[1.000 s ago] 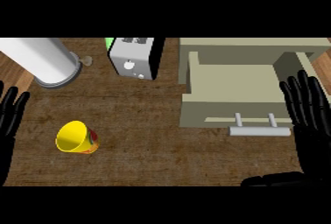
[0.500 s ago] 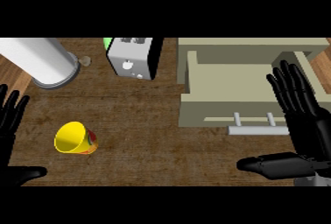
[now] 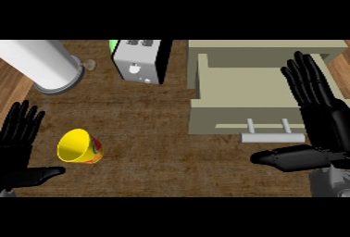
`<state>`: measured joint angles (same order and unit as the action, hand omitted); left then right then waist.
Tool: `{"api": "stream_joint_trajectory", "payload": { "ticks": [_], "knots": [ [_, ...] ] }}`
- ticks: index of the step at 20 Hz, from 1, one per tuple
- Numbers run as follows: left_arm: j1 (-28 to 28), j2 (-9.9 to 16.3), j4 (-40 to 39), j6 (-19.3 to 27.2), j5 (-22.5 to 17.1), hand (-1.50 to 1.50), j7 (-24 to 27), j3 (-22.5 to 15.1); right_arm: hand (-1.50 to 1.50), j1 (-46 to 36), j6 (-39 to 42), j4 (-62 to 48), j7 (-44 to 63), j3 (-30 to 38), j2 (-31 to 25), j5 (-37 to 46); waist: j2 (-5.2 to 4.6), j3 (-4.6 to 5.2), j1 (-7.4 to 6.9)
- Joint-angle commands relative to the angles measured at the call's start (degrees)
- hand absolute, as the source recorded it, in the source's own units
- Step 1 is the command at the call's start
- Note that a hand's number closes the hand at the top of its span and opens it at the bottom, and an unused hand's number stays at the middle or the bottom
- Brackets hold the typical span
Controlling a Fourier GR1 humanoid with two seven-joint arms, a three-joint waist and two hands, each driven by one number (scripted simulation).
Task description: Pick up the cup, place it into the drawer and close the drawer
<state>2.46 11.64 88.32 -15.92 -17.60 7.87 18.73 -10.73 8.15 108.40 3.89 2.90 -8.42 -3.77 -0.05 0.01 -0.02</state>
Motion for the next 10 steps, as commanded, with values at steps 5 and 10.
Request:
{"api": "stream_joint_trajectory", "payload": {
  "ticks": [5,10],
  "knots": [
    [-0.5,1.7,-14.3,-1.2,4.6,-1.5,9.1,2.3,-1.5,1.4,0.2,3.3,1.2,0.5,0.3,-0.4,0.07,0.01,0.11],
    [-6.9,3.4,-34.7,-3.8,9.3,-1.5,21.9,2.2,-1.5,-7.0,0.2,0.4,6.1,3.0,-1.9,-2.6,-0.06,0.07,0.28]
  ]
}}
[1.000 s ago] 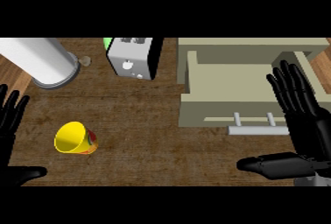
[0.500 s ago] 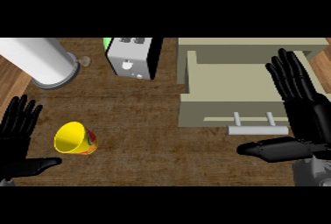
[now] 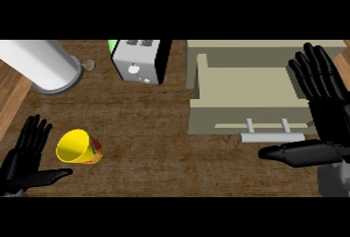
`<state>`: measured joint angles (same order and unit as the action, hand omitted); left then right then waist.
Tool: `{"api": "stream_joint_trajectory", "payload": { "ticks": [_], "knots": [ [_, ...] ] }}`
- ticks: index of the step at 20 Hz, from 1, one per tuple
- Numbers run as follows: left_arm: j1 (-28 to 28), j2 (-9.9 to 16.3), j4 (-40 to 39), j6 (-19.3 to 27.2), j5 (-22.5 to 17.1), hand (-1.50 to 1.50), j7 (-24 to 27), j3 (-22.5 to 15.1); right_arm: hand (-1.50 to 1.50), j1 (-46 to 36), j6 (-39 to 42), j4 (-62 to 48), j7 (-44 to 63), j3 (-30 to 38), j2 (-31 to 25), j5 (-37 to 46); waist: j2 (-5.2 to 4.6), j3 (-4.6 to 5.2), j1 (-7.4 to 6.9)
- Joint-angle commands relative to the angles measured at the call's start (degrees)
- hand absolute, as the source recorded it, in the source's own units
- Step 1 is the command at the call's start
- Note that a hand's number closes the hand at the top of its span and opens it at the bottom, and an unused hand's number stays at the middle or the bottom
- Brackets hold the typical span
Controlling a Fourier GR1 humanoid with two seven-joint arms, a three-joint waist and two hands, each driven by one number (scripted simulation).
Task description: Pick up the cup, place it into the drawer and close the drawer
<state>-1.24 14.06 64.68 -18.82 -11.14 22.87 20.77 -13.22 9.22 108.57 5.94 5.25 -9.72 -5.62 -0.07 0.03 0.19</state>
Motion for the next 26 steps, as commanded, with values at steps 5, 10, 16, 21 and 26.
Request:
{"api": "stream_joint_trajectory", "payload": {
  "ticks": [5,10,16,21,26],
  "knots": [
    [-1.7,1.0,-16.0,-0.1,5.2,-1.5,14.3,-0.5,-1.5,-3.6,0.5,-5.6,-2.0,0.9,-0.4,0.6,0.02,-0.01,-0.27],
    [-7.5,4.0,-33.4,-1.6,7.4,-1.5,25.6,0.7,-1.5,-1.0,0.8,1.3,3.0,1.9,-0.9,-2.3,0.01,0.03,0.11],
    [-16.2,6.4,-49.4,-0.8,9.8,-1.5,35.3,1.5,-1.5,-2.0,0.9,-0.9,0.8,1.6,-0.6,-1.2,-0.25,0.14,0.64],
    [-17.6,5.1,-52.3,0.3,10.6,-1.5,37.2,0.9,-1.5,-5.0,1.0,-4.1,0.9,1.1,-1.1,-0.2,-0.38,0.18,0.58],
    [-19.1,3.0,-52.3,3.1,11.1,-1.5,39.2,0.6,-1.5,-2.2,-0.5,-1.2,1.6,-0.6,0.8,1.1,-0.4,0.21,0.79]
  ]
}}
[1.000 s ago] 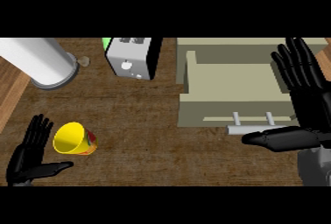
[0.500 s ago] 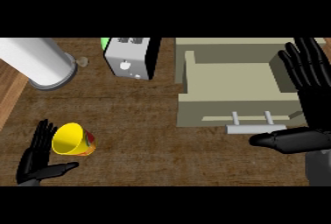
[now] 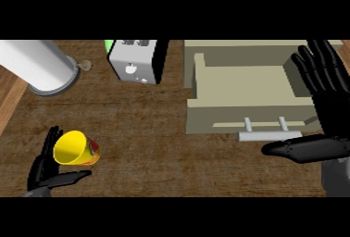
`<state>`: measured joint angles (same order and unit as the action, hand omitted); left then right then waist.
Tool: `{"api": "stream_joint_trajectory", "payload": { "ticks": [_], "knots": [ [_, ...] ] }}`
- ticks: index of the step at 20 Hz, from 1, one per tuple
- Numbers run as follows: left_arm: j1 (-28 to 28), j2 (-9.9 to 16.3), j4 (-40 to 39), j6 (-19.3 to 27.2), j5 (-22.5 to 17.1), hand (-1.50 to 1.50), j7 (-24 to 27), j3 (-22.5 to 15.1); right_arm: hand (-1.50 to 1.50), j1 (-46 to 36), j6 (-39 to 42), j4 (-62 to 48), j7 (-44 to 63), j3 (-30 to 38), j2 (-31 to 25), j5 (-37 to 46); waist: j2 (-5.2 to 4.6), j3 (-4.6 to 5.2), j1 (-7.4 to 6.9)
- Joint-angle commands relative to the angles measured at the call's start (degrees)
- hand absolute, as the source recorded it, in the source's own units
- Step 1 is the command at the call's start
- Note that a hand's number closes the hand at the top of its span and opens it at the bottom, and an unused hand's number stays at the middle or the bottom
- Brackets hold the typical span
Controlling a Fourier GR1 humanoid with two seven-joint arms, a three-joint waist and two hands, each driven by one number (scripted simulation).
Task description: Pick up the cup, place it into the drawer and close the drawer
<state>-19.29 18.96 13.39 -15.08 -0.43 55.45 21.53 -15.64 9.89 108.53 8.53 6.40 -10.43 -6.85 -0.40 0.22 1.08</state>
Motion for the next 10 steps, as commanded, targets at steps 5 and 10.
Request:
{"api": "stream_joint_trajectory", "payload": {
  "ticks": [5,10],
  "knots": [
    [-3.4,-1.3,-2.1,-2.3,0.3,-1.5,5.4,-0.1,-1.5,0.7,1.0,-2.5,-3.2,1.1,-0.3,0.0,-0.13,0.01,0.15],
    [-1.9,-1.9,-3.0,-6.4,0.7,-1.5,6.5,-0.7,-1.5,1.6,0.8,-0.6,-1.5,1.1,-0.3,-0.4,-0.09,0.02,0.28]
  ]
}}
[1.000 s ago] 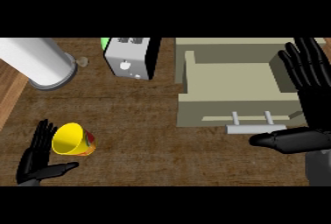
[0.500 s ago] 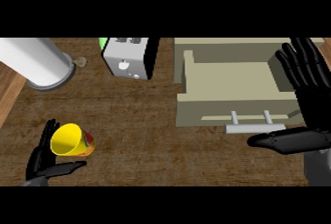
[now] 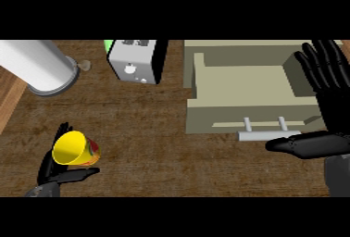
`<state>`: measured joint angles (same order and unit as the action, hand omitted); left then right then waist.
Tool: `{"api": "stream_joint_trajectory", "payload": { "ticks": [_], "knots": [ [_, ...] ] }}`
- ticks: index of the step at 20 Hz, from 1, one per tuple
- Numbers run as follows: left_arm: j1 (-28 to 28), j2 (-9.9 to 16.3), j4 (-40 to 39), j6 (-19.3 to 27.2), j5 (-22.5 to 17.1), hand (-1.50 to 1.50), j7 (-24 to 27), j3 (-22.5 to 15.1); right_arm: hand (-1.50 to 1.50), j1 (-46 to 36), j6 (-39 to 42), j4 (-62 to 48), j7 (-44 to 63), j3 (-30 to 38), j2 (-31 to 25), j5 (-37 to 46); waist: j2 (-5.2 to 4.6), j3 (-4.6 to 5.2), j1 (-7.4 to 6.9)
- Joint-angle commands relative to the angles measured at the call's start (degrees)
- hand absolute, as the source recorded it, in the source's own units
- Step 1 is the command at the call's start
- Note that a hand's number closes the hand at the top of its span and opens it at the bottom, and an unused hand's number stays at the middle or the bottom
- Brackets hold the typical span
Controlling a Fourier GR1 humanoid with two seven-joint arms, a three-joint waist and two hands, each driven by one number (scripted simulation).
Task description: Pick up the cup, place it into the drawer and close the drawer
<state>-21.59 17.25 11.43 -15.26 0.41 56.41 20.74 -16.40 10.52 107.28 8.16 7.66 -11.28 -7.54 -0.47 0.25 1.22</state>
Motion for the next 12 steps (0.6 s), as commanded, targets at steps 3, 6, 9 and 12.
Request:
{"api": "stream_joint_trajectory", "payload": {
  "ticks": [3,6,9,12],
  "knots": [
    [-2.9,-0.3,0.8,-11.7,-0.9,1.5,2.8,-0.2,-1.5,2.2,0.2,1.1,-0.4,-0.4,0.4,0.3,0.07,0.0,0.28],
    [-2.5,-0.5,2.9,-8.4,-0.1,1.5,7.3,-0.8,-1.5,-1.6,1.0,-2.6,0.0,1.1,-1.3,-0.6,-0.16,0.02,-0.07],
    [-0.8,-2.0,4.7,3.1,0.3,1.5,12.5,0.0,-1.5,0.3,1.1,-2.3,-2.5,0.7,-1.2,1.1,-0.15,-0.01,0.08],
    [-1.5,-3.3,5.7,10.3,0.4,1.5,14.1,1.0,-1.5,-1.1,1.5,-5.0,-2.6,1.3,-1.3,0.1,-0.23,-0.04,-0.27]
  ]
}}
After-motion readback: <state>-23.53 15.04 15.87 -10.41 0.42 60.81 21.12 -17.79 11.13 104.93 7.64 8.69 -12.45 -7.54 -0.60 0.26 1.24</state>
